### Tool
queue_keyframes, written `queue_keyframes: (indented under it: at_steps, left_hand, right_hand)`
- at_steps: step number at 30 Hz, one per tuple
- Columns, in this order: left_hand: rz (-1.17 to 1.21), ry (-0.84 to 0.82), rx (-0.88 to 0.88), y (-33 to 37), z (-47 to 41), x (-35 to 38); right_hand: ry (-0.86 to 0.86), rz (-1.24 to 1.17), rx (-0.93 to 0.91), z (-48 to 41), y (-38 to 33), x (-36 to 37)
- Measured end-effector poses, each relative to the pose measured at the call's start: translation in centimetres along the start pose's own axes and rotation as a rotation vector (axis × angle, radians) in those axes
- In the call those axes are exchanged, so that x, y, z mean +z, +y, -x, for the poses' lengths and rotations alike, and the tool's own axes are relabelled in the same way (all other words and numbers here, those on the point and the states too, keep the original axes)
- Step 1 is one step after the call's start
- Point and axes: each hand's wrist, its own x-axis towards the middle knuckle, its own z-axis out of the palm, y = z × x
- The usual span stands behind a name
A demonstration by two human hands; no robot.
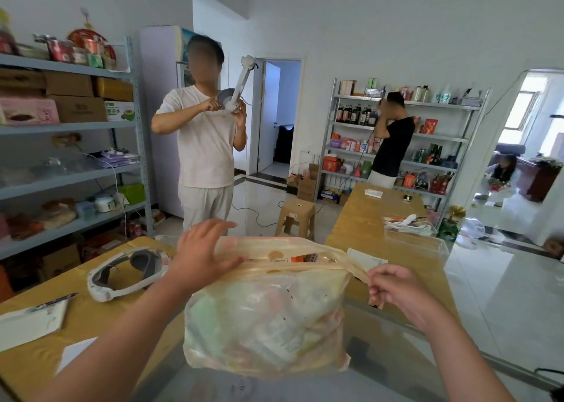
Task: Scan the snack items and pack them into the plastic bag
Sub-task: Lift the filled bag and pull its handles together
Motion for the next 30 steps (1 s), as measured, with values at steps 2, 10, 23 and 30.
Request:
queue_keyframes:
  at_steps: [2,10,23,30]
  left_hand:
    - [-0.124,-0.122,0.088,1.9,-1.3,0.4]
    - [-0.052,-0.198,0.224,2.8,-2.6,2.3]
    - [-0.072,0.071,0.327,2.6,-3.7,2.7]
    - [-0.164,0.193,0.364,3.5,-3.8,1.9]
  right_hand:
    - [0.026,0.001,-0.015,0.0,-0.6,0.0]
    - [0.254,0.542,-0.206,-0.2,-2.6,0.5]
    - [0.144,1.0,-0.58,-3.5,-7.7,7.9]
    - [0.042,0.882,-0.608,-2.1,-7.4,7.3]
